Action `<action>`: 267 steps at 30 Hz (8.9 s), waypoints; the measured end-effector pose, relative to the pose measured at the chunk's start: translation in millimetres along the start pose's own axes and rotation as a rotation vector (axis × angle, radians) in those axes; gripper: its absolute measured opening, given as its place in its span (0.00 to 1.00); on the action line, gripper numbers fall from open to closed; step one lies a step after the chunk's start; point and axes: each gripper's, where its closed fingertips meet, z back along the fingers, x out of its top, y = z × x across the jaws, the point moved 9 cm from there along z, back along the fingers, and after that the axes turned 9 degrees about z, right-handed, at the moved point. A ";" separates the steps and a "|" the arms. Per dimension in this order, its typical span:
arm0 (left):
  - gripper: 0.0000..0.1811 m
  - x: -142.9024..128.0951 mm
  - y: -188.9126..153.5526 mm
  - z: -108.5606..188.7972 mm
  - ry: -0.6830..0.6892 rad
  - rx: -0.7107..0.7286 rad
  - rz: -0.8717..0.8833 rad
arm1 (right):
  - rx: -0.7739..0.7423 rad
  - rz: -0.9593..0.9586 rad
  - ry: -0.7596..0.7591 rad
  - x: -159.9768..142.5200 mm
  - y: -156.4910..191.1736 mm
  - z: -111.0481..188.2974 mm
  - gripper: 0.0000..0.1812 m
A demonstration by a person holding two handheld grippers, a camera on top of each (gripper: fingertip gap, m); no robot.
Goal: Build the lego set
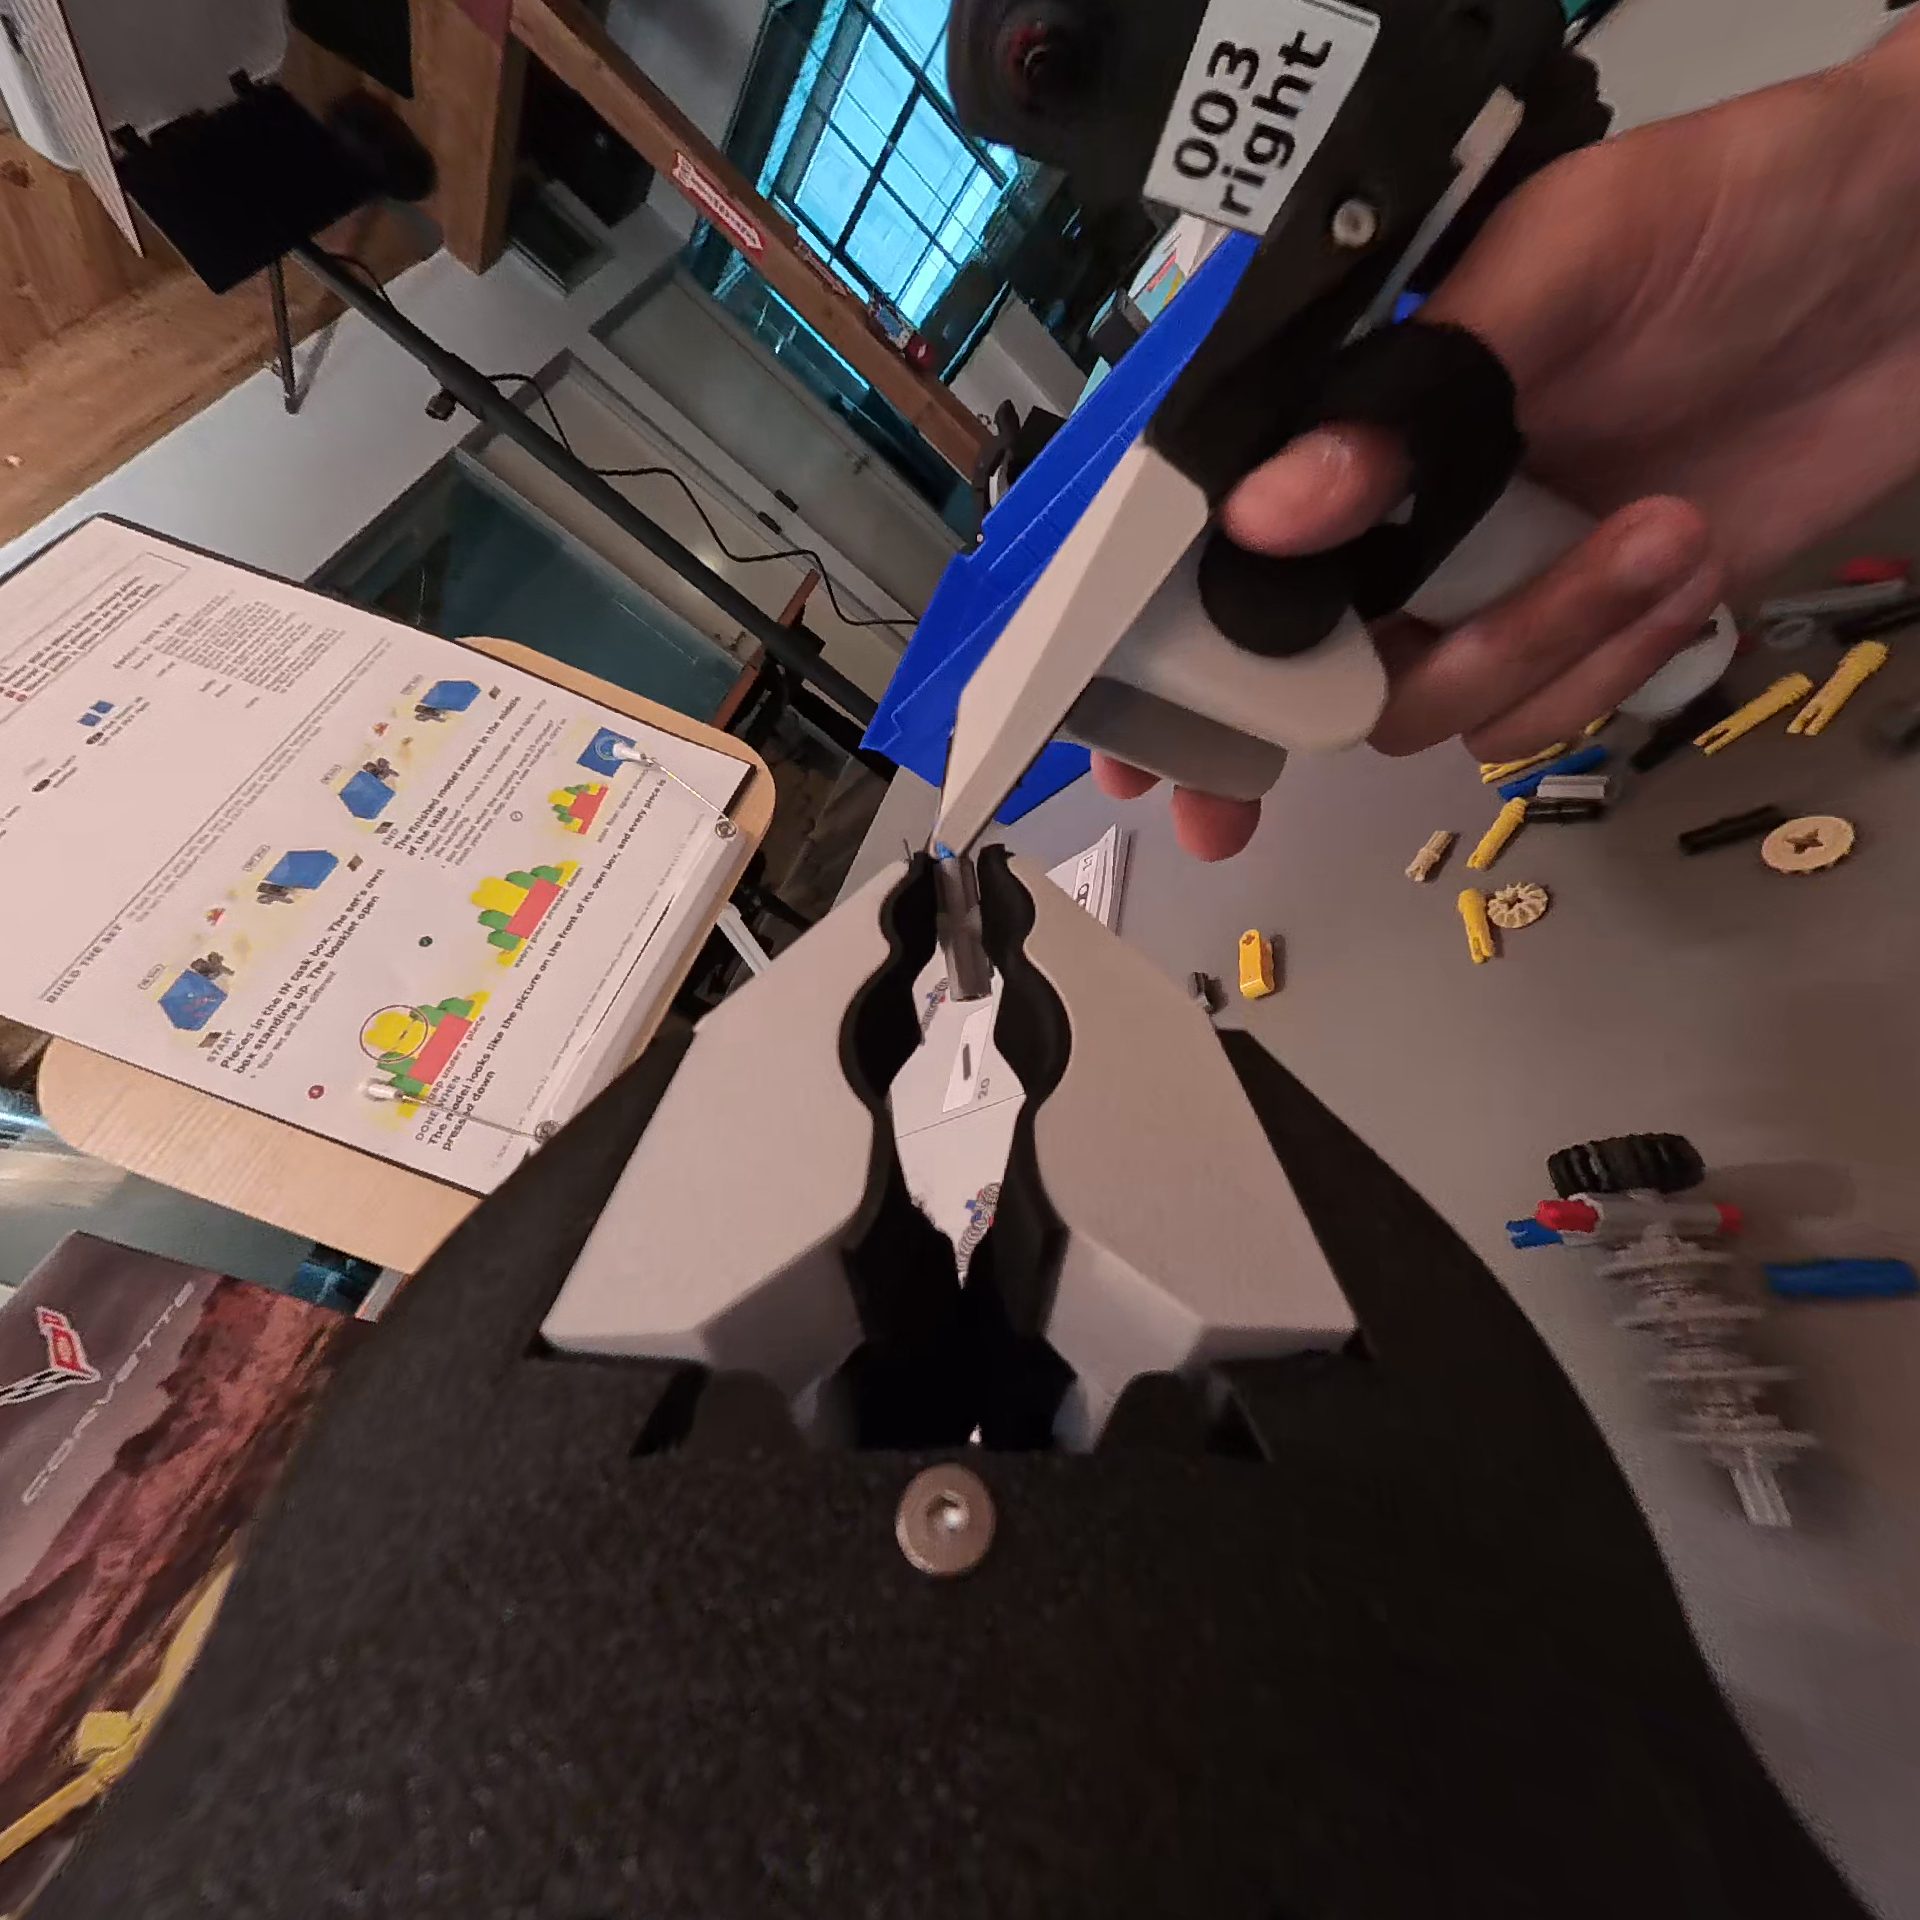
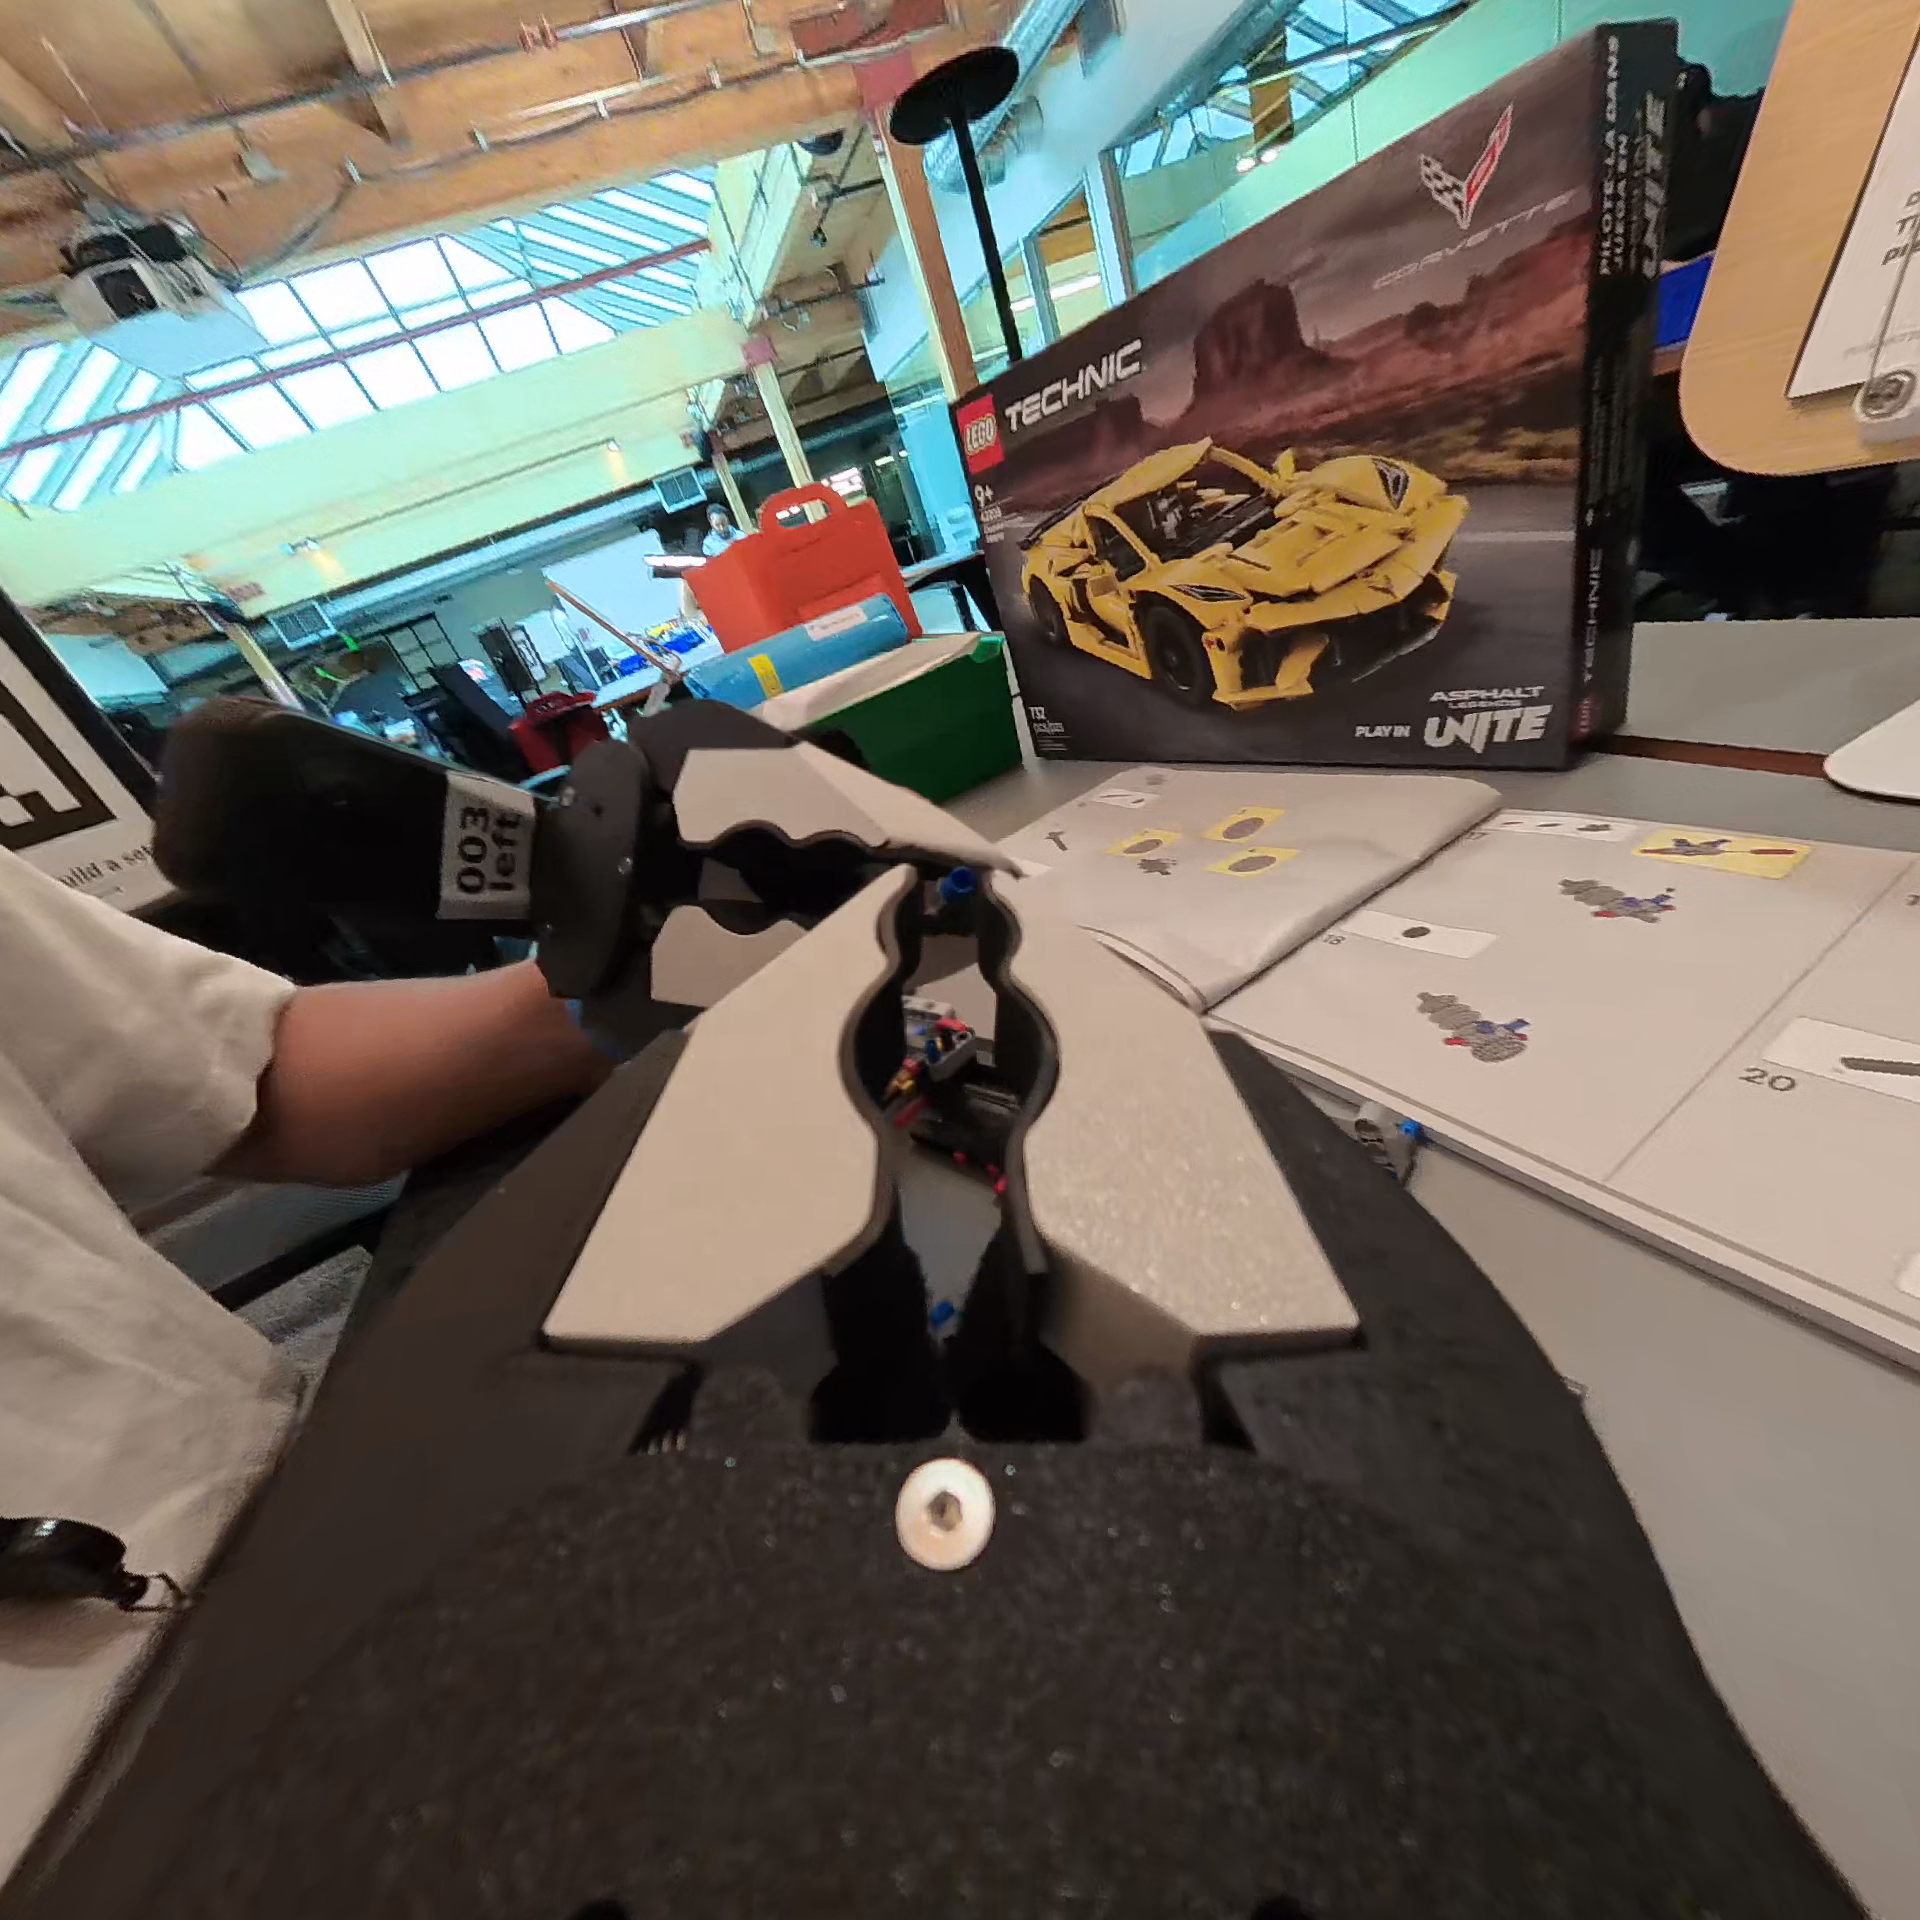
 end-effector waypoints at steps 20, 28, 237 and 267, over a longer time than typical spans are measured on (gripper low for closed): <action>0.03 -9.8 -2.4 -7.0 0.118 0.100 -0.078 | -0.262 0.357 0.156 -1.0 11.9 -8.1 0.01; 0.04 1.1 12.9 4.2 -0.062 -0.020 0.239 | -0.131 0.295 -0.078 13.5 18.2 5.4 0.03; 0.03 -67.9 101.3 49.1 -0.016 -0.063 0.880 | 0.026 0.379 0.836 -48.8 -1.7 -93.5 0.09; 0.04 -80.1 16.5 164.8 0.692 -0.048 0.813 | 0.167 0.214 1.047 -61.6 -18.0 -86.1 0.17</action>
